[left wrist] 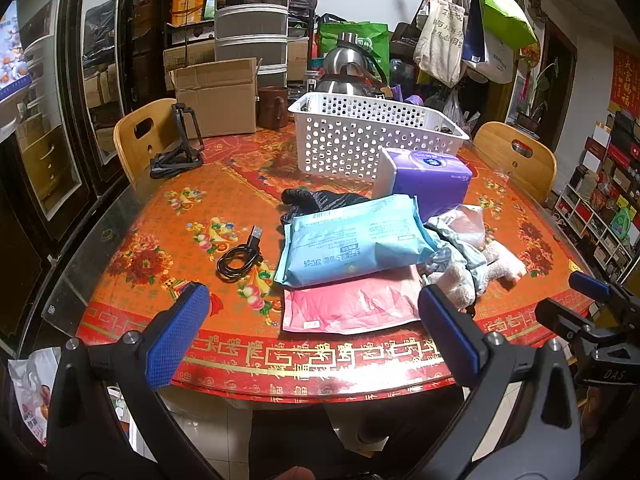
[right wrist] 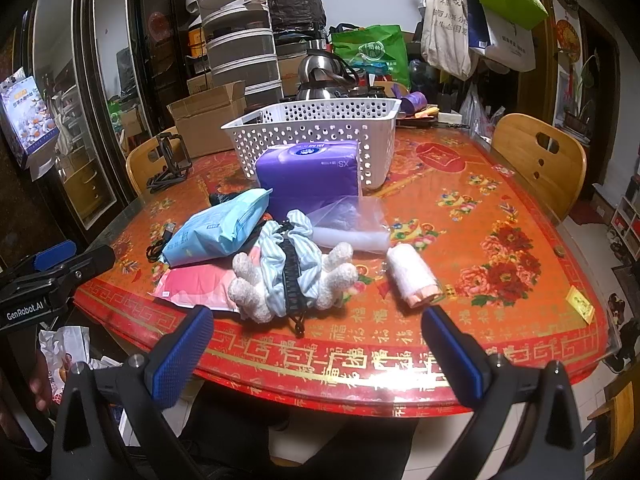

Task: Organize soft objects

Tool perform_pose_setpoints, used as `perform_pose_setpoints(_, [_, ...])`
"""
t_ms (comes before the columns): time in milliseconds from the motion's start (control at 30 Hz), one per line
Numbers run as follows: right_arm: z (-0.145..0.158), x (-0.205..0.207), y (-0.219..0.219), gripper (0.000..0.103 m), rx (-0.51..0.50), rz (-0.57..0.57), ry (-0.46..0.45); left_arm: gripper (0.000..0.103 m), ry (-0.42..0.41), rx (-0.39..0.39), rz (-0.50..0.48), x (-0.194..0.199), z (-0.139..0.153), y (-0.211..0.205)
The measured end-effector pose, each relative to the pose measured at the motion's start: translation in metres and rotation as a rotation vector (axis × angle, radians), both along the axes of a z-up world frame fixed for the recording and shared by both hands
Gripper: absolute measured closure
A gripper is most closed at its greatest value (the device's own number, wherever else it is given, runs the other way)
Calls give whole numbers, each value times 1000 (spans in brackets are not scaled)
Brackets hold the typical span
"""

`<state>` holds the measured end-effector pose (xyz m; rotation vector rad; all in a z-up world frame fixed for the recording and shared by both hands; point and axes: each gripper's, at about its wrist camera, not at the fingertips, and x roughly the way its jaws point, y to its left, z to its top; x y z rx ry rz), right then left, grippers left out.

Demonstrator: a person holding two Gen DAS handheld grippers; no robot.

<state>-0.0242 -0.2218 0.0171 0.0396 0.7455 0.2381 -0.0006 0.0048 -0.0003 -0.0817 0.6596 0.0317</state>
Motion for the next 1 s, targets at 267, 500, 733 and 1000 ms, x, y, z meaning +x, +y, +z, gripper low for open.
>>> perform_pose_setpoints(267, [0,0,0,0,0,0,0,0,0,0,0,0,0,-1])
perform_pose_setpoints(500, [0,0,0,0,1,0,1,0,0,0,1,0,0,-1])
perform_pose_setpoints(733, [0,1,0,0,2,0,1,0,2,1,0,0,0,-2])
perform_pose_setpoints(1000, [-4,0,-5,0,12,-8,-44,0,-76,-39,-11,-5,-10,3])
